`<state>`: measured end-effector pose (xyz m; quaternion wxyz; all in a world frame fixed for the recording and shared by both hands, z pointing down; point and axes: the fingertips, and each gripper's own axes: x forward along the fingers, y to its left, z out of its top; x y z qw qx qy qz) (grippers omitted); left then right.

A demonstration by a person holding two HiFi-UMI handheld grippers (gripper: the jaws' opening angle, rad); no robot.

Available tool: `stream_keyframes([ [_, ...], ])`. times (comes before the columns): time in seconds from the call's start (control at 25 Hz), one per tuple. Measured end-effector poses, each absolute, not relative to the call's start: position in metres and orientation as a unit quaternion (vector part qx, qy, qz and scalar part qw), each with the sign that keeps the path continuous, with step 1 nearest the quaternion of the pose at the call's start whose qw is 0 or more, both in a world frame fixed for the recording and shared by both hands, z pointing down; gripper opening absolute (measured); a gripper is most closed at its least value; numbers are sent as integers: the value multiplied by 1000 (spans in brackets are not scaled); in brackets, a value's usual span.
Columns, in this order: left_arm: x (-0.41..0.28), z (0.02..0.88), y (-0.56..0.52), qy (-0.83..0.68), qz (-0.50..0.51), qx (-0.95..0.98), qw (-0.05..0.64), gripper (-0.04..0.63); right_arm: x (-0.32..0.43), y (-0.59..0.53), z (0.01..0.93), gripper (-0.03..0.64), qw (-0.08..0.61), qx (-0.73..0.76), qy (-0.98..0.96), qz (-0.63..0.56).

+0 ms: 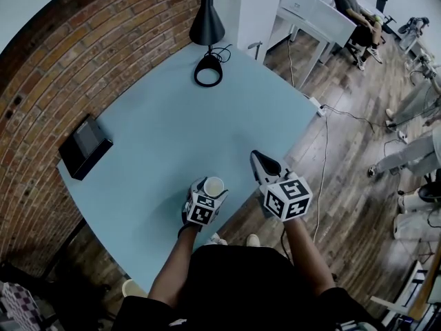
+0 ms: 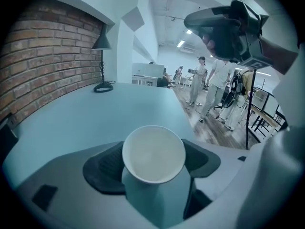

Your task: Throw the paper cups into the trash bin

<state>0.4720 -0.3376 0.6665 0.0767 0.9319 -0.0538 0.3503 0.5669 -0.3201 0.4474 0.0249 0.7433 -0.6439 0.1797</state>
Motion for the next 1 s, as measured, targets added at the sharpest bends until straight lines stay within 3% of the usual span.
stream_keyframes([
  [0.72,456,637,-339,-118,328,933,84,359,570,-308,440,-3,15,729,-662,171],
  [1.0,452,613,-330,-135,305,942,45,357,559,-298,432,-4,9,708,-688,162],
])
